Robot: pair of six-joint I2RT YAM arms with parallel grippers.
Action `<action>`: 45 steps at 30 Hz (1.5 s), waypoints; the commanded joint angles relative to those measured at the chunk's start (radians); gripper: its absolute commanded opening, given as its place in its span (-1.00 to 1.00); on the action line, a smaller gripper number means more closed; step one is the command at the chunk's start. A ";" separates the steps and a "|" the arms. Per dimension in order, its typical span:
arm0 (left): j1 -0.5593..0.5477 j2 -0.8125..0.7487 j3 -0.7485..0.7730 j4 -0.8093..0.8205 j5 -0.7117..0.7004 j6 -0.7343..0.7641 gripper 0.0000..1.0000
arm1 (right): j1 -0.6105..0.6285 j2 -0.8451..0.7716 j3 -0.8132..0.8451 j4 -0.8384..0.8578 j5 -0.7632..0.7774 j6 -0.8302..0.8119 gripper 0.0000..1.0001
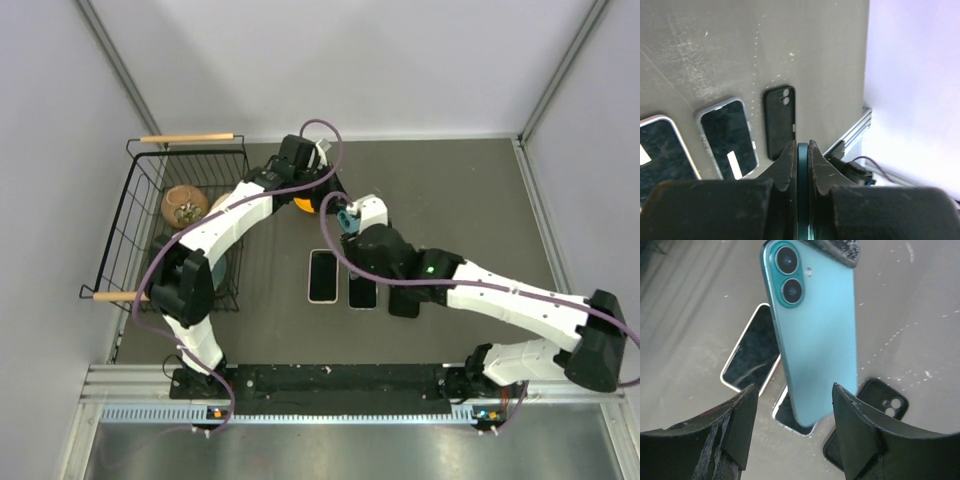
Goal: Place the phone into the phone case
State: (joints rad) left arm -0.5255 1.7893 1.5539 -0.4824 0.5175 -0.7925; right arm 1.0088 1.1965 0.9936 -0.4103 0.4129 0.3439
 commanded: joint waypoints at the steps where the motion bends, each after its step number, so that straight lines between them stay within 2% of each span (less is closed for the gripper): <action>1: 0.001 -0.082 0.003 0.114 0.039 -0.163 -1.00 | 0.103 0.115 0.129 -0.083 0.337 0.009 0.22; 6: 0.001 -0.103 -0.008 0.059 0.010 -0.171 -1.00 | 0.154 0.305 0.269 -0.252 0.649 0.023 0.21; 8: 0.002 -0.107 -0.011 0.025 -0.020 -0.162 -1.00 | 0.159 0.354 0.318 -0.300 0.711 -0.002 0.16; 11: 0.002 -0.117 -0.028 -0.005 -0.042 -0.166 -1.00 | 0.162 0.435 0.350 -0.321 0.791 -0.046 -0.06; 12: 0.004 -0.125 -0.035 -0.002 -0.043 -0.171 -1.00 | 0.162 0.465 0.355 -0.326 0.814 -0.051 -0.21; 15: 0.004 -0.128 -0.054 -0.001 -0.060 -0.175 -1.00 | 0.169 0.486 0.359 -0.337 0.839 -0.049 -0.48; 19: 0.005 -0.119 -0.057 -0.022 -0.086 -0.171 -1.00 | 0.191 0.512 0.356 -0.340 0.888 -0.063 -0.73; 21: 0.004 -0.107 -0.052 -0.016 -0.070 -0.168 -1.00 | 0.197 0.520 0.359 -0.340 0.914 -0.069 -1.00; 22: 0.004 -0.102 -0.048 -0.007 -0.039 -0.159 -0.98 | 0.198 0.529 0.361 -0.343 0.923 -0.072 -1.00; 24: 0.005 -0.087 -0.035 0.001 -0.014 -0.142 -0.68 | 0.200 0.534 0.362 -0.344 0.928 -0.071 -1.00; 25: 0.005 -0.084 -0.025 -0.001 0.002 -0.122 -0.47 | 0.200 0.532 0.362 -0.346 0.925 -0.066 -1.00; 26: 0.005 -0.082 -0.023 0.001 0.009 -0.114 -0.16 | 0.200 0.525 0.361 -0.346 0.923 -0.065 -1.00; 28: 0.007 -0.087 -0.023 0.008 0.009 -0.082 0.11 | 0.195 0.512 0.356 -0.347 0.883 -0.040 -1.00; 29: 0.007 -0.088 -0.020 0.011 0.001 -0.067 0.34 | 0.191 0.491 0.353 -0.348 0.862 -0.031 -1.00; 32: 0.010 -0.085 0.004 0.002 0.019 -0.001 0.55 | 0.177 0.442 0.327 -0.349 0.788 -0.002 -1.00; 35: 0.018 -0.074 0.061 -0.044 0.019 0.073 0.96 | 0.148 0.391 0.272 -0.344 0.696 0.029 -1.00; 38: 0.035 -0.097 0.092 -0.085 -0.008 0.116 0.98 | 0.085 0.273 0.170 -0.309 0.514 0.038 -1.00; 40: 0.068 -0.113 0.094 -0.085 -0.001 0.130 0.98 | 0.035 0.163 0.055 -0.224 0.310 0.030 -1.00; 41: 0.081 -0.128 0.092 -0.082 0.001 0.137 0.98 | -0.023 0.125 0.013 -0.190 0.158 0.032 -1.00; 45: 0.128 -0.168 0.080 -0.078 -0.002 0.203 0.97 | -0.222 -0.076 -0.209 -0.032 -0.207 0.067 -1.00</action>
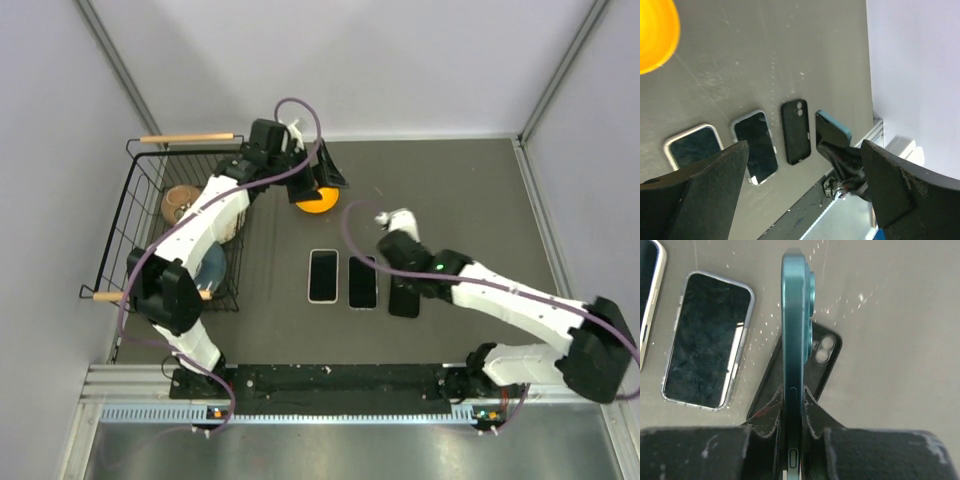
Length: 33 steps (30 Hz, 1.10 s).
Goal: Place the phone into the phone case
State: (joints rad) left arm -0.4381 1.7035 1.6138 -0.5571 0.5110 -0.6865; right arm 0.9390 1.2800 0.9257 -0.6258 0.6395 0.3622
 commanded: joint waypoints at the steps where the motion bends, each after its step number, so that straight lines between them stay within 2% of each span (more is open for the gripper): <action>1: 0.039 -0.087 0.015 -0.004 0.004 0.113 0.87 | -0.189 -0.227 -0.171 0.204 -0.499 0.056 -1.00; 2: 0.038 -0.103 0.006 -0.001 -0.003 0.125 0.82 | -0.231 -0.260 -0.198 0.224 -0.628 0.067 -1.00; 3: 0.030 -0.116 -0.030 0.011 -0.018 0.139 0.77 | -0.303 -0.284 -0.246 0.245 -0.690 0.095 -1.00; 5: 0.013 -0.152 -0.086 0.052 -0.029 0.156 0.66 | -0.371 -0.318 -0.284 0.303 -0.846 0.118 -0.99; 7: -0.023 -0.174 -0.161 0.094 -0.052 0.169 0.56 | -0.446 -0.318 -0.333 0.362 -0.923 0.156 -0.99; 8: -0.037 -0.194 -0.187 0.111 -0.058 0.174 0.44 | -0.460 -0.311 -0.347 0.382 -0.972 0.168 -0.99; 10: -0.089 -0.212 -0.268 0.167 -0.083 0.176 0.33 | -0.499 -0.297 -0.384 0.432 -1.004 0.205 -0.99; 11: -0.126 -0.212 -0.313 0.183 -0.094 0.180 0.20 | -0.511 -0.279 -0.402 0.445 -1.021 0.218 -0.99; 13: -0.168 -0.196 -0.339 0.209 -0.130 0.185 0.08 | -0.545 -0.262 -0.421 0.472 -1.038 0.256 -0.98; 17: -0.267 -0.114 -0.336 0.217 -0.131 0.205 -0.40 | -0.595 -0.242 -0.478 0.538 -1.084 0.299 -0.94; 19: -0.281 -0.056 -0.322 0.215 -0.109 0.199 -0.91 | -0.612 -0.248 -0.487 0.538 -1.087 0.307 -0.94; 20: -0.290 -0.038 -0.319 0.221 -0.085 0.196 -1.00 | -0.617 -0.252 -0.498 0.540 -1.084 0.313 -0.93; 33: -0.378 0.148 -0.292 0.347 -0.098 0.163 -1.00 | -0.684 -0.238 -0.548 0.552 -1.087 0.311 -0.88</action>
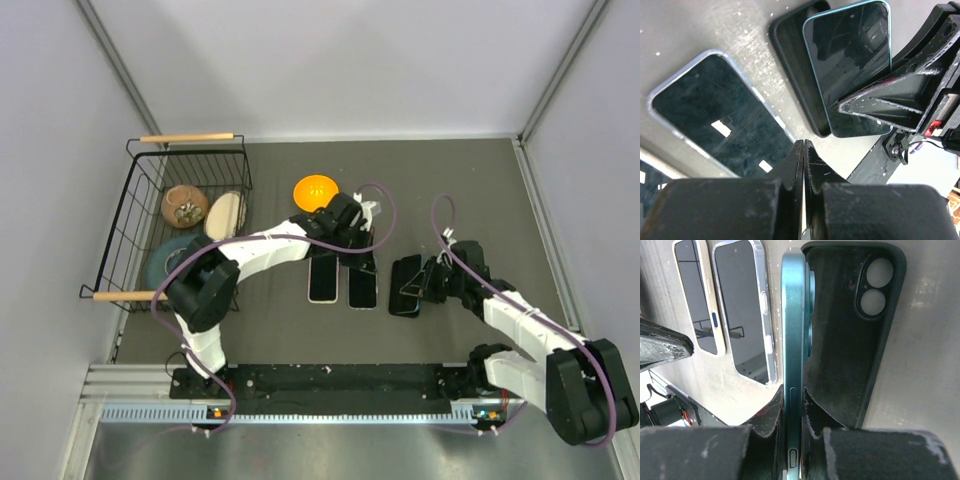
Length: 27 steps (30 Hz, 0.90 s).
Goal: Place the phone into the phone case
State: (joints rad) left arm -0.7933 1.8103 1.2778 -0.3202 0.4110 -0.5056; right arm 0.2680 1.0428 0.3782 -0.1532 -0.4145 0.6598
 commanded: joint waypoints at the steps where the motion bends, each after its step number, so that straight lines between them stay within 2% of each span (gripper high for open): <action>1: -0.033 0.052 0.045 0.119 -0.001 -0.022 -1.00 | -0.015 0.008 -0.002 0.084 -0.030 0.017 -0.88; 9: -0.053 0.127 0.052 0.144 -0.026 -0.047 -1.00 | -0.032 0.072 -0.025 0.145 -0.090 0.044 -0.85; 14: -0.057 0.147 0.035 0.150 -0.014 -0.063 -1.00 | -0.059 0.121 -0.035 0.202 -0.127 0.046 -0.69; 16: -0.060 0.156 0.023 0.156 -0.017 -0.070 -1.00 | -0.075 0.146 -0.032 0.210 -0.147 0.041 -0.56; 21: -0.064 0.176 0.020 0.164 -0.021 -0.076 -1.00 | -0.125 0.157 -0.024 0.204 -0.178 0.014 -0.49; 27: -0.066 0.185 0.026 0.164 -0.021 -0.076 -1.00 | -0.130 0.122 0.010 0.130 -0.159 -0.014 -0.36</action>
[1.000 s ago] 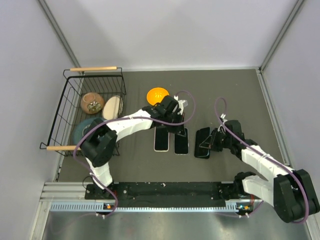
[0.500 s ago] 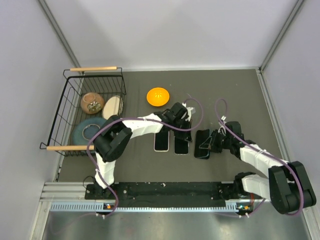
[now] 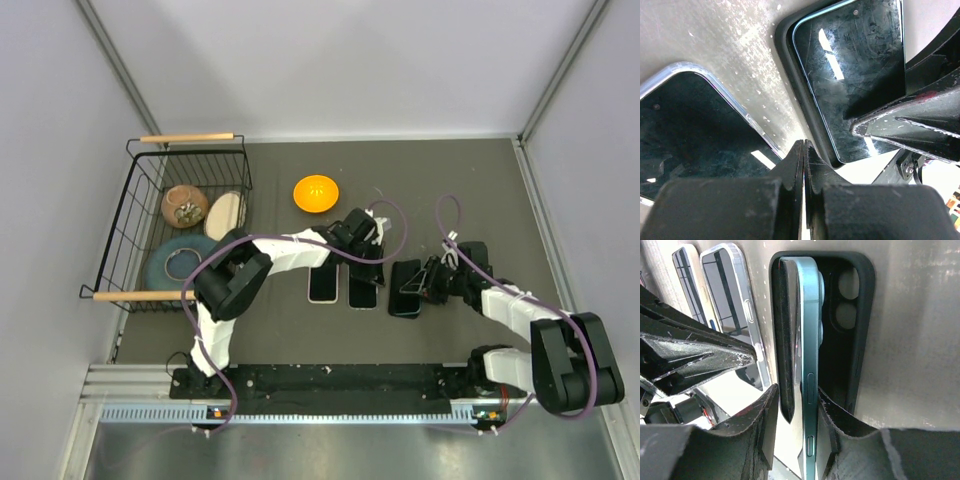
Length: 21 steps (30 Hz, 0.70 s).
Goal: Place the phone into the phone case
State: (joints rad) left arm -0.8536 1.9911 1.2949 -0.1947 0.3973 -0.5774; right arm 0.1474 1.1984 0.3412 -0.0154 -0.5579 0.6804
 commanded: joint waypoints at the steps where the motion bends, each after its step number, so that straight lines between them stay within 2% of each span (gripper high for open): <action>1: -0.005 0.006 0.012 0.038 -0.005 -0.007 -1.00 | -0.011 -0.037 0.050 -0.018 -0.005 -0.038 -0.36; 7: -0.016 0.009 -0.012 0.055 -0.014 -0.024 -1.00 | -0.011 -0.040 0.032 -0.011 0.006 -0.047 -0.49; 10: -0.024 0.018 -0.019 0.063 -0.023 -0.039 -1.00 | -0.011 -0.040 0.004 0.069 -0.013 -0.035 -0.66; 11: -0.025 0.024 -0.017 0.061 -0.021 -0.041 -1.00 | -0.009 -0.036 0.004 0.084 -0.014 -0.036 -0.80; 13: -0.032 0.038 -0.013 0.061 -0.015 -0.047 -1.00 | -0.012 -0.013 0.005 0.106 -0.042 -0.042 -0.88; 21: -0.050 0.046 -0.028 0.060 -0.026 -0.053 -1.00 | -0.009 0.065 -0.001 0.198 -0.092 -0.009 -0.91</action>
State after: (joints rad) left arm -0.8921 2.0338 1.2839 -0.1715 0.3805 -0.6239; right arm 0.1455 1.2324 0.3401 0.0605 -0.5968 0.6586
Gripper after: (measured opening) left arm 0.009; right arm 0.088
